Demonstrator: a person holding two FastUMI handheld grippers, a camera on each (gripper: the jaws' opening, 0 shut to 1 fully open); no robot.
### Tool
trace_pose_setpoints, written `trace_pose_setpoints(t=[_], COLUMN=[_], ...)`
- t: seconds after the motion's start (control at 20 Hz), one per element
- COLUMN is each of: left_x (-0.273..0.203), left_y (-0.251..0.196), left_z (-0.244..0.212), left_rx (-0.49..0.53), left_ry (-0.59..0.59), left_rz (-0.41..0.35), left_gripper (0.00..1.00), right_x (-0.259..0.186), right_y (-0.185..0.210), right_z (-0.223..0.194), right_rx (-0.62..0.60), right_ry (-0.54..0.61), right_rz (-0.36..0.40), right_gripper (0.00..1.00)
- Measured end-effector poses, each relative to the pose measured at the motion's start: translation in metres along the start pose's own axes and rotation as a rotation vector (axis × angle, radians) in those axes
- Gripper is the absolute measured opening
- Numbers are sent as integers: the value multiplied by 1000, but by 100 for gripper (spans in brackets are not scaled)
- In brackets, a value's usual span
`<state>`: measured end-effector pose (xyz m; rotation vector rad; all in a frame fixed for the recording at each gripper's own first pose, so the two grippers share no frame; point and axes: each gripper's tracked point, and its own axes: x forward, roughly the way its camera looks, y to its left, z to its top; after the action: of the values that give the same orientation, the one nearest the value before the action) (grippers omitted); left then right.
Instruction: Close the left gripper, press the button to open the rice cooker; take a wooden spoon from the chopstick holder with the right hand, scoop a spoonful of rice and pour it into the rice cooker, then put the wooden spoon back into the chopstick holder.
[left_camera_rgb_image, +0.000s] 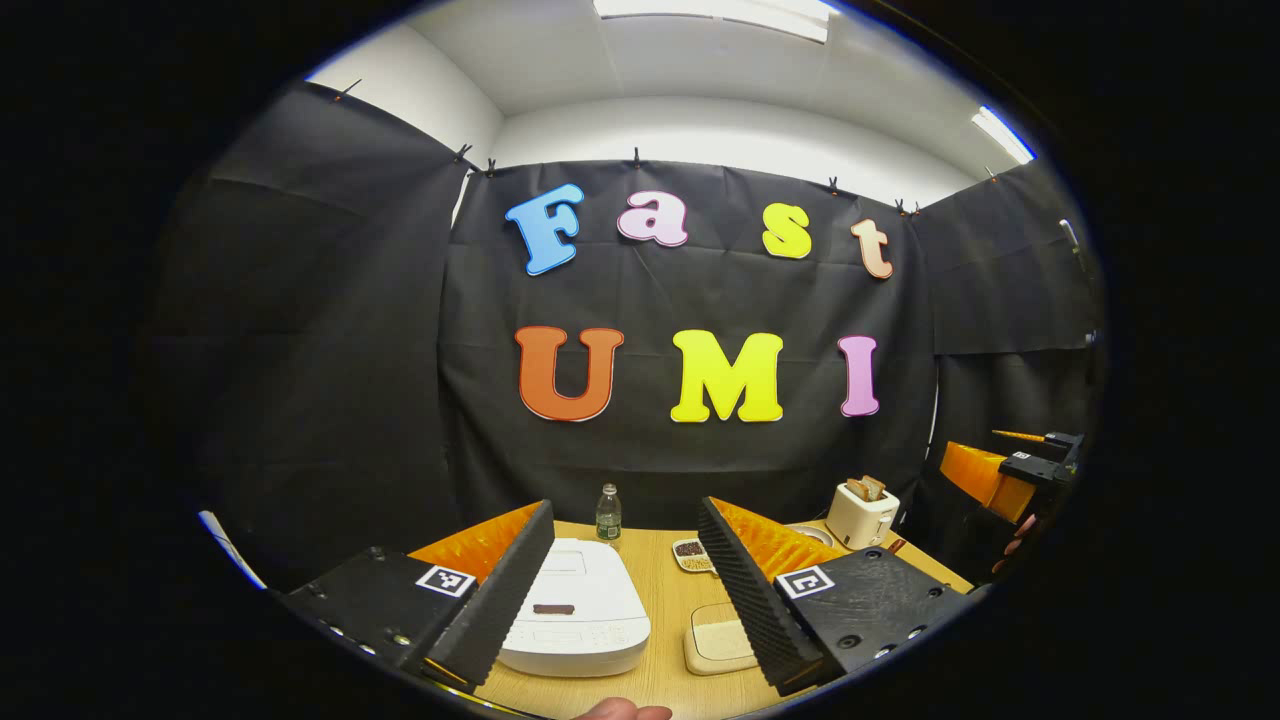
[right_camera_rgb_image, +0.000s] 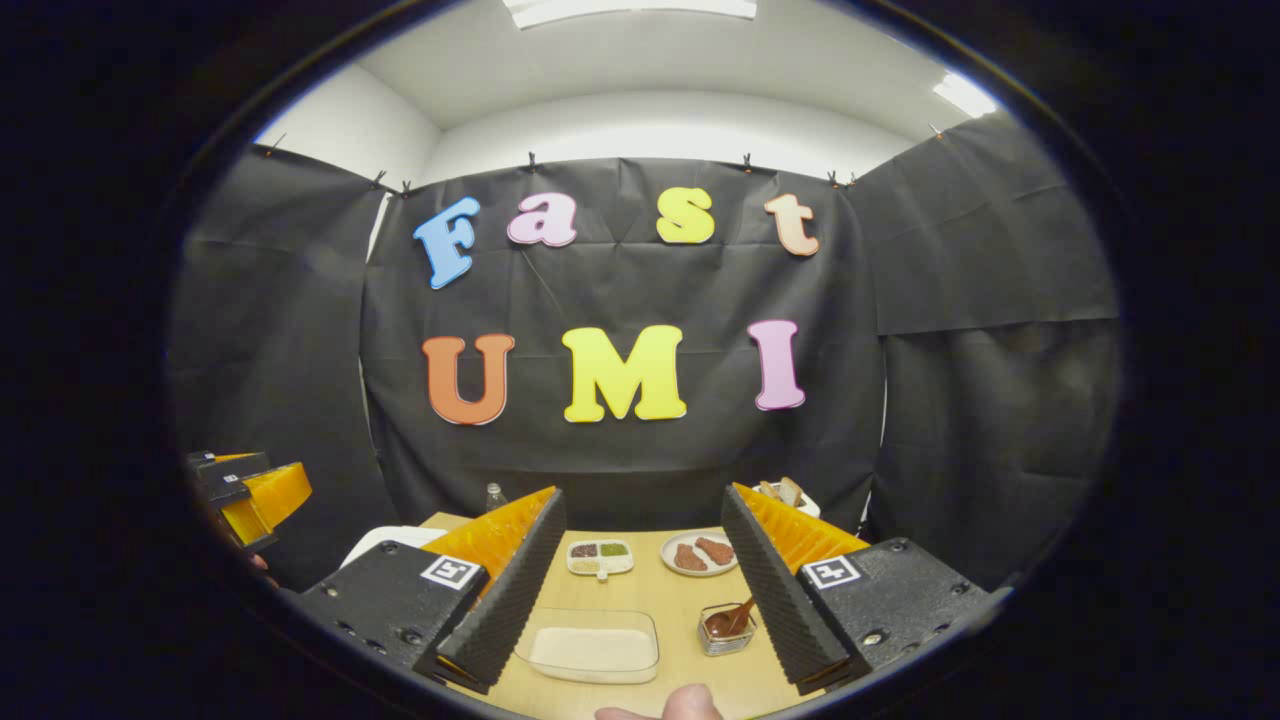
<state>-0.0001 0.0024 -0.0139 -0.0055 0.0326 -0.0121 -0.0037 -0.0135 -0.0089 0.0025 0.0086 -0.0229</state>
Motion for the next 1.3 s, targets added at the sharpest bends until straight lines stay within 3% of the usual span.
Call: trace_pose_setpoints(t=[0.35,0.6,0.75,0.85,0.9,0.95,1.0,1.05,1.1,1.15,1.2,1.3], left_x=[9,28,48,55,57,61,64,68,72,75,78,87], left_y=[10,32,58,70,74,80,82,86,90,93,91,93], left_z=[-25,-57,-82,-104,-117,-129,-137,-144,-151,-159,-166,-174], left_rx=[-20,-58,-88,-126,-149,-173,-198,-226,-252,-281,-302,-339], left_ry=[82,231,343,430,485,536,577,610,639,675,703,729], left_rz=[3,-11,21,39,51,68,77,85,93,90,79,63], left_gripper=[94,94,92,75,61,66,38,32,14,6,1,1], right_x=[7,17,21,24,26,29,31,34,35,37,39,45], right_y=[-11,-21,-27,-33,-36,-37,-40,-42,-45,-50,-55,-63], right_z=[-10,-25,-31,-32,-34,-38,-41,-45,-47,-48,-50,-55], right_rx=[-8,11,1,-15,-21,-23,-23,-21,-19,-18,-18,-12], right_ry=[26,75,101,98,104,112,123,134,140,144,148,160], right_rz=[-15,-20,-16,-24,-25,-24,-25,-25,-27,-31,-39,-48], right_gripper=[100,100,100,100,100,100,100,100,100,100,100,100])
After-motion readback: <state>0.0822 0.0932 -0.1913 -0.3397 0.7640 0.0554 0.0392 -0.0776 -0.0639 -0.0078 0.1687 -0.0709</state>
